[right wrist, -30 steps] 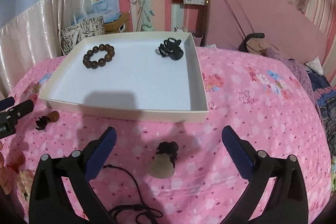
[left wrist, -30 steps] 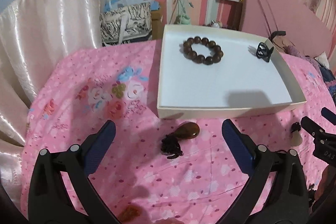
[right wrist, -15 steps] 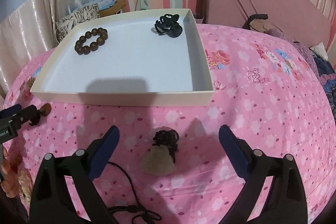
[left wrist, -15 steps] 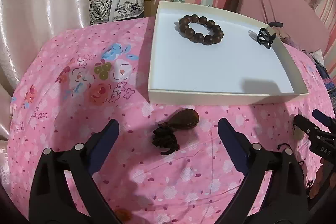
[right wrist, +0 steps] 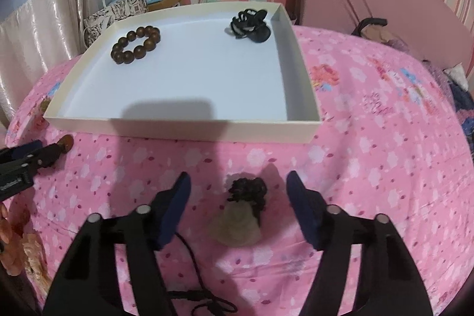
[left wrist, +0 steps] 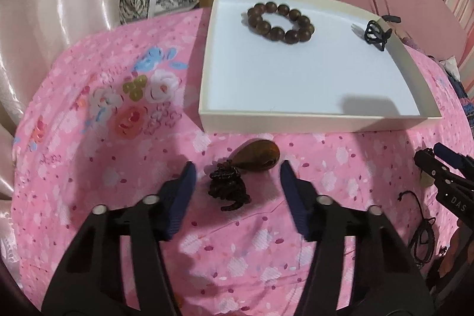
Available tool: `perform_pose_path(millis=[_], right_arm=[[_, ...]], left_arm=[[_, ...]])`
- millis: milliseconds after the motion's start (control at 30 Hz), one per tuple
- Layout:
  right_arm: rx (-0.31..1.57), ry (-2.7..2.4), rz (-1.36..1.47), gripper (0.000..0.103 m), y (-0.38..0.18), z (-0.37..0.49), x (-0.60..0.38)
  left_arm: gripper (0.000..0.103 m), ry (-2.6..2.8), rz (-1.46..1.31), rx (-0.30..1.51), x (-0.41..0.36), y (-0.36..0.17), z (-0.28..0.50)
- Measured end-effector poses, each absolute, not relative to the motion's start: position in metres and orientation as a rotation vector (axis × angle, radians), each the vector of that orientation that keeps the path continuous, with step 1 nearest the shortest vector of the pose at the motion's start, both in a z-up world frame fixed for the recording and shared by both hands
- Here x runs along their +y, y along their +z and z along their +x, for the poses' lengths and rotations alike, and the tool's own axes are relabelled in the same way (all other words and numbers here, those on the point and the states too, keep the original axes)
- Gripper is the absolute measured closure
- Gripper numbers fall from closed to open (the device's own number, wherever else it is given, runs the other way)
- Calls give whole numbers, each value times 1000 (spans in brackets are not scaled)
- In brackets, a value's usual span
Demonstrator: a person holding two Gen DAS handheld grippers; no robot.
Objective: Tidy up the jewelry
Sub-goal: 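Grasp the brown teardrop pendant with the left gripper while the right grasps the jade pendant, then carry both pendants into the white tray and open both grippers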
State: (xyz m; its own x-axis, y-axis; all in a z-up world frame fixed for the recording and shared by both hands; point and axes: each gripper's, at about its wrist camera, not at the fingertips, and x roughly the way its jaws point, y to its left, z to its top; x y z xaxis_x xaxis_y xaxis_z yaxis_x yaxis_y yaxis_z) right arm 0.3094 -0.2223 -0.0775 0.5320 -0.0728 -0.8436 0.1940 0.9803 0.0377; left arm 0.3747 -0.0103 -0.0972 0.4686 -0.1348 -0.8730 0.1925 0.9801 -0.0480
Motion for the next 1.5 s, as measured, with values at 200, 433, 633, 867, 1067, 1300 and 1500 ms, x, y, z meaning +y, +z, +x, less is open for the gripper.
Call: perform_pose_path(millis=[200,433,633,867,1067,1300,1500], right_arm=[[1003,-143,157,45,-80,311,-225],[1017,-143,163,59,-86,315,-225],[1013,-159,157,77,-85,314,-226],[1007,-150,160,81,-84,313,-227],[984,-144,159,82,-78,310,-226],[975,-138,159,82,-75,310,-226],[983,-133,166,82,-76,309,-227]], left_arm=[[59,-222,11,1073,-3,-102,379],[59,-227,43,1036,-6,-100,379],[71,-248,36,1046,-7,-101,380],[78,-245,47,1038,-6,-98,377],[82,-260,41,1014,-5,-87,370],[87,-255,49,1014,-7,-85,368],[86,-245,61,1080,-9,-95,373]])
